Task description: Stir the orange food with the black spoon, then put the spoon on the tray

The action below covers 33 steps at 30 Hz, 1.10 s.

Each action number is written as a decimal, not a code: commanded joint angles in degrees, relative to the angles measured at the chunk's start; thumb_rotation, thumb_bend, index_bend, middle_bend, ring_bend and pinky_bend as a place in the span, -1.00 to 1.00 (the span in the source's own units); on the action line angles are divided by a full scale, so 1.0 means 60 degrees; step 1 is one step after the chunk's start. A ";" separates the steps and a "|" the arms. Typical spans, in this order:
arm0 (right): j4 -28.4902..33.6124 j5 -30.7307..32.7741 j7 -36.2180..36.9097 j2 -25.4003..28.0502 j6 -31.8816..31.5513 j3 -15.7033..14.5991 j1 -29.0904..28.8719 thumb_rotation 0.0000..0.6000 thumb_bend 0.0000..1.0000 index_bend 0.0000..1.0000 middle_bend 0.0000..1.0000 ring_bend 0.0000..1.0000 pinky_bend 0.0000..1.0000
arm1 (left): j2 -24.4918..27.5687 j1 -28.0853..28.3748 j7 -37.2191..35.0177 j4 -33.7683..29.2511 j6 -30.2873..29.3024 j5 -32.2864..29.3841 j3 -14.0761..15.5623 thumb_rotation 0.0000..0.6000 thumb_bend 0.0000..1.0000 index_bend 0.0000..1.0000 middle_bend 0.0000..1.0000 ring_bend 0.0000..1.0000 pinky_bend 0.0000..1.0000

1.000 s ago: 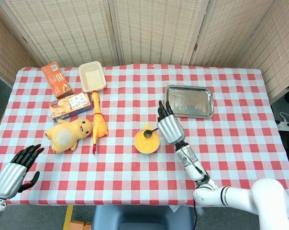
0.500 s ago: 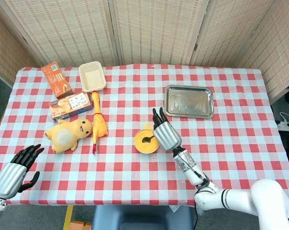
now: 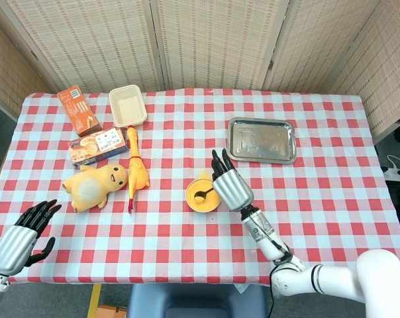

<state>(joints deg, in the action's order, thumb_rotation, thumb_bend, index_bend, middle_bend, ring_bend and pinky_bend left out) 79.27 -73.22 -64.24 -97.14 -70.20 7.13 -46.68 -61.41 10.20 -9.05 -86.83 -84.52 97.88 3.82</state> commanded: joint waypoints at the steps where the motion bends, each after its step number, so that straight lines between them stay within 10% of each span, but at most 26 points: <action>1: -0.0163 0.0024 0.0012 -0.0077 0.0023 0.0128 -0.0031 1.00 -0.23 0.68 -0.53 -0.96 -0.74 | -0.0004 0.0007 0.0007 0.0002 0.0022 -0.0034 -0.0014 1.00 0.02 -1.00 -1.00 -1.00 -0.74; 19: -0.1853 -0.0331 0.0034 -0.0660 0.0370 0.0219 -0.0336 1.00 -0.23 0.67 -0.53 -0.96 -0.74 | -0.0045 0.0063 0.0036 0.0043 0.0179 -0.0154 -0.0045 1.00 0.02 -1.00 -1.00 -1.00 -0.74; 33: -0.1260 -0.0992 0.0074 -0.0231 0.0227 -0.0115 -0.0082 1.00 -0.23 0.67 -0.53 -0.96 -0.74 | -0.0033 0.0020 0.0153 -0.0021 0.0124 -0.0226 -0.0081 1.00 0.02 -1.00 -1.00 -1.00 -0.74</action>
<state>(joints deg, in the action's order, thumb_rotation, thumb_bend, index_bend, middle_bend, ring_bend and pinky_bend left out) 71.52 -79.01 -63.69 -98.71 -68.82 6.53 -47.28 -61.62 10.34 -8.15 -86.95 -83.77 96.52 3.34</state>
